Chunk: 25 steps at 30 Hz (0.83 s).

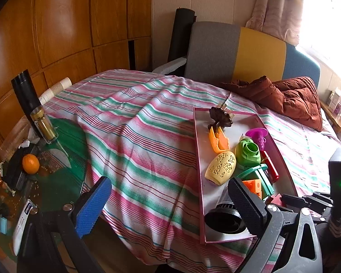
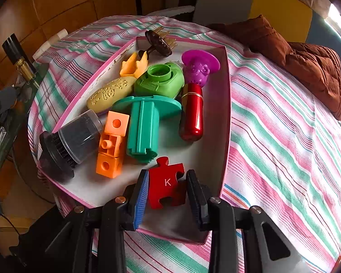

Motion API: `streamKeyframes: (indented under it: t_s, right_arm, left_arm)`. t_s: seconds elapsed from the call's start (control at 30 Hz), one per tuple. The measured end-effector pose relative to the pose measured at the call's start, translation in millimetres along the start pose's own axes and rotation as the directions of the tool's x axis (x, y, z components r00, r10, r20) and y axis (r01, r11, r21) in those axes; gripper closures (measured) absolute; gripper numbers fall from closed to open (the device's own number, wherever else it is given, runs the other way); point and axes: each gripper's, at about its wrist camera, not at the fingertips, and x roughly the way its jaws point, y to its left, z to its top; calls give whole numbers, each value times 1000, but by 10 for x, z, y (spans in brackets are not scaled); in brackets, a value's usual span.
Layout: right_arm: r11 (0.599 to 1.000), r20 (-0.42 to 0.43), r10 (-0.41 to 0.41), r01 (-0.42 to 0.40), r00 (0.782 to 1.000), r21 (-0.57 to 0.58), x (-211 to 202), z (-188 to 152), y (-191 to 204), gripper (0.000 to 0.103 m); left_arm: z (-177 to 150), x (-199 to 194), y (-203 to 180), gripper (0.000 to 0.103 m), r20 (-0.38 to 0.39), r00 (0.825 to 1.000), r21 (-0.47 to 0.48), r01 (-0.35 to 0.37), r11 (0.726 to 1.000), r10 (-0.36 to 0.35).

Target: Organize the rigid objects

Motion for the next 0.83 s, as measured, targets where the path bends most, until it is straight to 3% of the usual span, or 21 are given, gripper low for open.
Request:
streamKeyframes:
  t_s: [0.37, 0.53, 0.83]
  right_arm:
    - [995, 187, -50, 33, 981, 94, -469, -121, 119, 51]
    - [986, 231, -113, 81, 966, 144, -537, -104, 150, 51]
    - [975, 254, -149, 99, 956, 200, -608, -68, 118, 51]
  left_arm:
    - [-64, -54, -71, 0, -13, 1000, 5, 4, 1000, -4]
    - [-120, -127, -130, 0, 9, 1000, 17, -1, 1000, 1]
    - [-147, -189, -164, 1, 29, 1000, 34, -3, 999, 2]
